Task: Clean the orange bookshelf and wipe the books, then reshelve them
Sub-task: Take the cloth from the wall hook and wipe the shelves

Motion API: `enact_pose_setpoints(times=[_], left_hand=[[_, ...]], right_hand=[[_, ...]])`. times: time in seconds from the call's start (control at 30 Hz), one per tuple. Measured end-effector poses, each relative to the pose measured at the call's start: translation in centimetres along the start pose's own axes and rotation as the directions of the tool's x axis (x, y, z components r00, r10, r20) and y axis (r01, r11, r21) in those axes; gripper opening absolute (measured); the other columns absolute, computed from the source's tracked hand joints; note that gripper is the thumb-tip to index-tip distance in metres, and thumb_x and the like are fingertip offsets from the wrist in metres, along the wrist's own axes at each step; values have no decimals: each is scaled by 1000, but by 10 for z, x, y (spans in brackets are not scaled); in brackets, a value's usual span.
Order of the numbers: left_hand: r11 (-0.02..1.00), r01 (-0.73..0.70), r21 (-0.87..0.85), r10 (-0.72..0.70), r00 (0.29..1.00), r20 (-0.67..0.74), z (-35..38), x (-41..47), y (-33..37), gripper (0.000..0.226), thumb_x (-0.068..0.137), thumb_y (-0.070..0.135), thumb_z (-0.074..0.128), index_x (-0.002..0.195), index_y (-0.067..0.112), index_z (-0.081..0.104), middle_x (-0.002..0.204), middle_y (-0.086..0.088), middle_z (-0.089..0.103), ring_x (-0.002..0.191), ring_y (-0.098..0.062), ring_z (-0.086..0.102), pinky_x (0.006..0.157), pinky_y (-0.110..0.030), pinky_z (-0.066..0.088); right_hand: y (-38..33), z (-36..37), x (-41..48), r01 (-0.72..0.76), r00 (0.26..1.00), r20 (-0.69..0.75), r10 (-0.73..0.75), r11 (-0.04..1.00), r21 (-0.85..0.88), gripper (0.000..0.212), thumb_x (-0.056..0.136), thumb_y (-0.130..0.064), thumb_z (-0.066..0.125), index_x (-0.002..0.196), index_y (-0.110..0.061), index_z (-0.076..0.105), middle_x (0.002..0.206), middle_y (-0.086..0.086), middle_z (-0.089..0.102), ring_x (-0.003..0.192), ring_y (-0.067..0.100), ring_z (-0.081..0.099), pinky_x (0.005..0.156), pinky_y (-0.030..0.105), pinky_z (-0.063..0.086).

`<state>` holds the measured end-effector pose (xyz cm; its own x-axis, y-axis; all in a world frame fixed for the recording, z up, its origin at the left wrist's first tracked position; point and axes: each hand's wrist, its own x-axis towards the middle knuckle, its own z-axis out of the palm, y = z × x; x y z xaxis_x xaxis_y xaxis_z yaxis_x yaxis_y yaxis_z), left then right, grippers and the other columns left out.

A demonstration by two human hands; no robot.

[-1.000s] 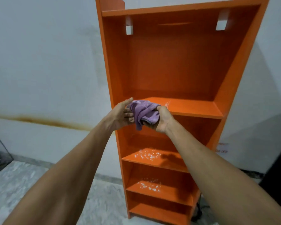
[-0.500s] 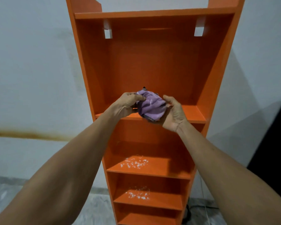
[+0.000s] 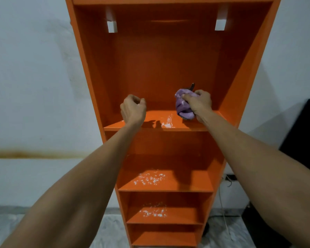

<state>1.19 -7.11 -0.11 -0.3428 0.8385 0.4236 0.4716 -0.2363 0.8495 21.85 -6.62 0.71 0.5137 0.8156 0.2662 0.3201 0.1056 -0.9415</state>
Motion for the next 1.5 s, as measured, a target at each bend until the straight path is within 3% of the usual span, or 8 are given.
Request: enact_pose_setpoints(times=[0.13, 0.27, 0.53, 0.9, 1.17, 1.3, 1.4, 1.5], left_hand=[[993, -2, 116, 26, 978, -209, -16, 2, -37, 21, 92, 22, 60, 108, 12, 50, 104, -3, 53, 94, -15, 51, 78, -25, 43], [969, 177, 171, -103, 924, -368, -32, 9, -67, 33, 89, 21, 62, 115, 10, 43, 122, -10, 47, 114, -25, 46, 93, -34, 39], [959, 268, 95, -241, 944, -223, -41, 14, -112, 34, 101, 20, 43, 134, 12, 46, 132, -10, 56, 118, -33, 55, 98, -48, 45], [974, 176, 142, -153, 976, -157, -49, 15, -129, 33, 100, 26, 49, 130, 15, 53, 127, -8, 63, 110, -32, 63, 94, -48, 50], [977, 155, 144, -139, 984, -115, -54, 16, -131, 32, 100, 25, 49, 130, 15, 53, 126, -9, 63, 110, -32, 63, 93, -48, 51], [980, 137, 142, -125, 988, -92, -57, 14, -131, 32, 100, 24, 49, 130, 14, 53, 126, -9, 63, 109, -33, 63, 92, -47, 51], [982, 122, 144, -112, 991, -77, -60, 13, -132, 34, 100, 26, 49, 132, 15, 52, 128, -9, 62, 111, -32, 62, 93, -47, 50], [985, 100, 137, -92, 994, -64, -62, 14, -134, 36, 99, 28, 50, 133, 17, 52, 129, -7, 62, 112, -30, 63, 94, -46, 50]], right_hand=[[8, 10, -1, 127, 961, -153, -231, 859, -496, 27, 84, -33, 67, 106, -21, 58, 102, 0, 63, 94, 23, 61, 84, 37, 45], [30, 27, -9, 165, 969, -3, -246, 659, -734, 45, 81, -45, 67, 113, -16, 55, 130, 15, 46, 120, 35, 45, 97, 49, 35], [56, 52, -9, 243, 961, 274, -36, 580, -777, 55, 100, -52, 29, 152, -34, 26, 157, 18, 25, 142, 47, 22, 112, 61, 25], [32, 89, -30, 394, 895, 439, -81, 606, -691, 38, 101, -24, 43, 137, -26, 53, 121, 16, 58, 105, 34, 54, 79, 33, 38], [2, 127, -82, 511, 803, 566, -185, 703, -494, 37, 90, -11, 57, 122, -26, 68, 120, 12, 65, 91, 30, 62, 73, 38, 53], [-15, 131, -99, 560, 732, 649, -209, 726, -398, 32, 83, -8, 62, 107, -24, 77, 95, 7, 73, 63, 21, 63, 51, 29, 49], [-23, 125, -95, 529, 767, 589, -253, 769, -359, 26, 81, -11, 66, 100, -24, 78, 89, 1, 74, 57, 8, 61, 48, 25, 46], [-17, 115, -76, 425, 889, 341, -305, 826, -369, 29, 82, -11, 64, 106, -21, 77, 101, 6, 75, 81, 17, 68, 70, 30, 54]])
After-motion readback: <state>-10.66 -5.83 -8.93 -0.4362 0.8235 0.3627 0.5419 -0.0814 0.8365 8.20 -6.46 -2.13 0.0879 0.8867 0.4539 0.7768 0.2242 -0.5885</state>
